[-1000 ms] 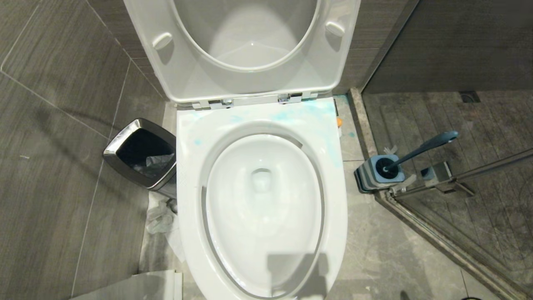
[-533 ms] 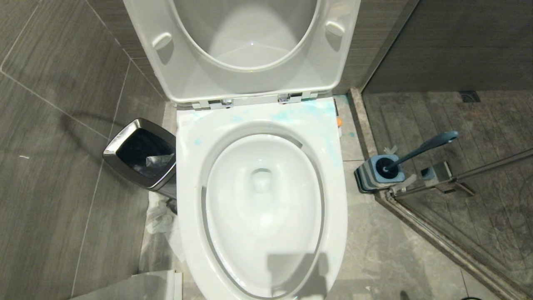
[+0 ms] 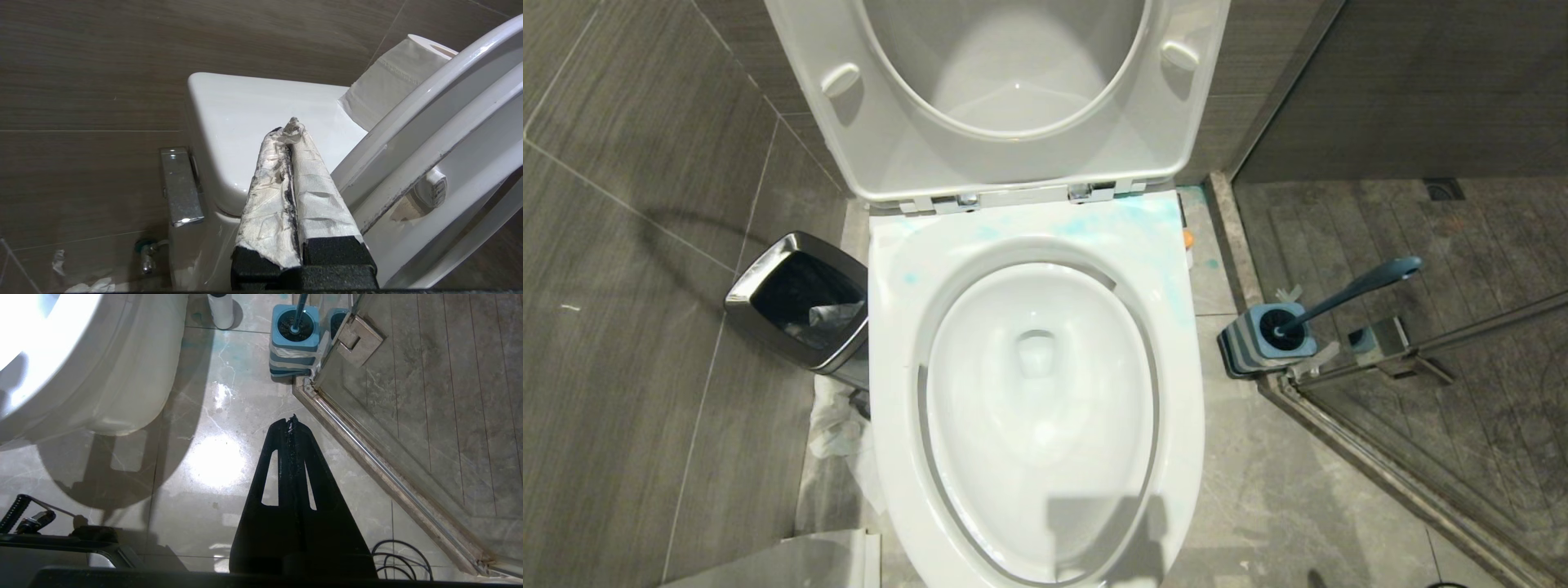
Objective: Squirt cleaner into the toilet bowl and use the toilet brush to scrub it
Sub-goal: Close the toilet lid
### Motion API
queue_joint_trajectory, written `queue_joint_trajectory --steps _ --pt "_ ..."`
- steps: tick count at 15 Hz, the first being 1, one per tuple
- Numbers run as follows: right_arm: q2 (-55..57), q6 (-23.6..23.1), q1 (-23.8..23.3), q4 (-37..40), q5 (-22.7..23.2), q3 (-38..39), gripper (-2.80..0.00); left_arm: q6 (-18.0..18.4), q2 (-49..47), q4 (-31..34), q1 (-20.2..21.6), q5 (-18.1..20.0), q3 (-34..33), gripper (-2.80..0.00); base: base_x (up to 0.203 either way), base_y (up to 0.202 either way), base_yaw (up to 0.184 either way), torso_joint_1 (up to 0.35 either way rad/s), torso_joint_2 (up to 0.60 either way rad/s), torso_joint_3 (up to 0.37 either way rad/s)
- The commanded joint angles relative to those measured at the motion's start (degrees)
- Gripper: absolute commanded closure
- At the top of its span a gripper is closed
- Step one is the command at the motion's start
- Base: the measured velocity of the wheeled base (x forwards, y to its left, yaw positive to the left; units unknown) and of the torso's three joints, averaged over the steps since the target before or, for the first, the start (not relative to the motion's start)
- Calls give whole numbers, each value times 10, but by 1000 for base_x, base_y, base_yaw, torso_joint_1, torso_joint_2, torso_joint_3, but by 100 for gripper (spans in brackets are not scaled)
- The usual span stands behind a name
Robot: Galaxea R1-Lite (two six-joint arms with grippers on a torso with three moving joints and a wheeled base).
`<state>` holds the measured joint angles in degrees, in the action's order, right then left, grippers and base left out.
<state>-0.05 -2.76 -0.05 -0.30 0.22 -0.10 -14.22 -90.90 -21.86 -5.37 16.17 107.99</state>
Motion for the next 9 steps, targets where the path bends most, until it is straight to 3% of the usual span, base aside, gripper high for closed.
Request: queue_joint_trajectory --steps 1,9 --pt "0 0 0 0 0 0 0 2 -27 -3 -10 1 28 0 0 0 0 0 0 0" --pt "0 0 0 0 0 0 0 39 -84 -29 -60 0 35 0 0 0 0 0 0 0"
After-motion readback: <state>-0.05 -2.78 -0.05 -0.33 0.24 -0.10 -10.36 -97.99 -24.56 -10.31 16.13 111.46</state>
